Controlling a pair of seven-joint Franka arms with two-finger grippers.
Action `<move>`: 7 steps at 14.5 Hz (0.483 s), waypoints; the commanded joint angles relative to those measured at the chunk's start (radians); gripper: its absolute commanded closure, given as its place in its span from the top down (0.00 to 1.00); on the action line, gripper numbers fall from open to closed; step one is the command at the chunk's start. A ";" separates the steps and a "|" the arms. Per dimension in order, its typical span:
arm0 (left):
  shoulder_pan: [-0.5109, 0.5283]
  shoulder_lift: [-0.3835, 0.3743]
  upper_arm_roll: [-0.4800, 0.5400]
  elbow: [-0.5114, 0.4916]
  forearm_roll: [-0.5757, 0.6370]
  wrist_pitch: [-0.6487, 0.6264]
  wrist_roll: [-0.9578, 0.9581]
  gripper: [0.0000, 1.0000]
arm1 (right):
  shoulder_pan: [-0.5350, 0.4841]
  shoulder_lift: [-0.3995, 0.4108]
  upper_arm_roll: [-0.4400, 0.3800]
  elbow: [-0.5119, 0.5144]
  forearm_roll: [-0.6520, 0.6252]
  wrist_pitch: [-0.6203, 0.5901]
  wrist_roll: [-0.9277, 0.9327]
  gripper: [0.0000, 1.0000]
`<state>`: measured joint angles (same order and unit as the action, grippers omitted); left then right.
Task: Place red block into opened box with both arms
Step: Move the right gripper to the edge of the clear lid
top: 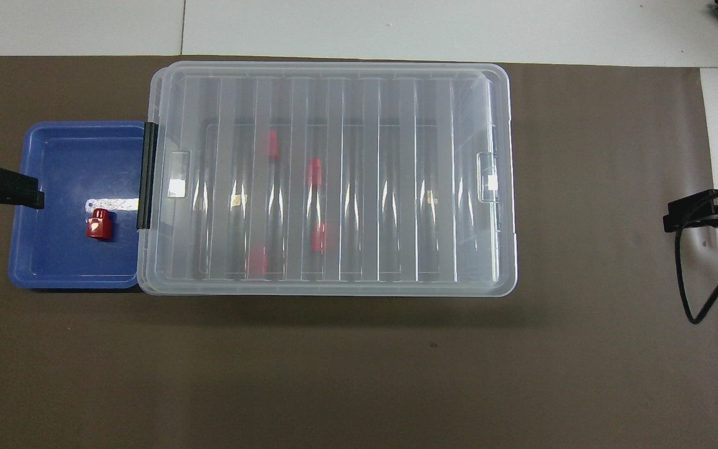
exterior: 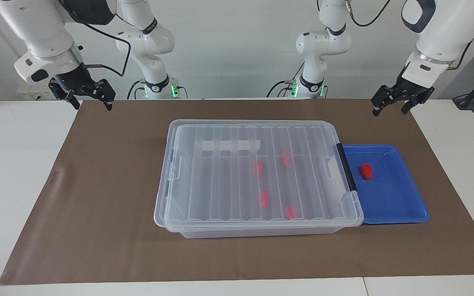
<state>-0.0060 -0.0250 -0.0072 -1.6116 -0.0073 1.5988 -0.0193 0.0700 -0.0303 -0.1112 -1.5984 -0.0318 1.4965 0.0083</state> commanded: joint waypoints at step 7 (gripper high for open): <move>-0.008 -0.012 0.009 -0.014 -0.016 0.004 -0.019 1.00 | 0.011 -0.019 0.016 -0.056 -0.005 0.127 0.030 1.00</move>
<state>-0.0060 -0.0250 -0.0072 -1.6116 -0.0073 1.5988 -0.0215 0.0752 -0.0310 -0.1032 -1.6031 -0.0318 1.5467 0.0134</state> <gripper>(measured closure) 0.000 0.000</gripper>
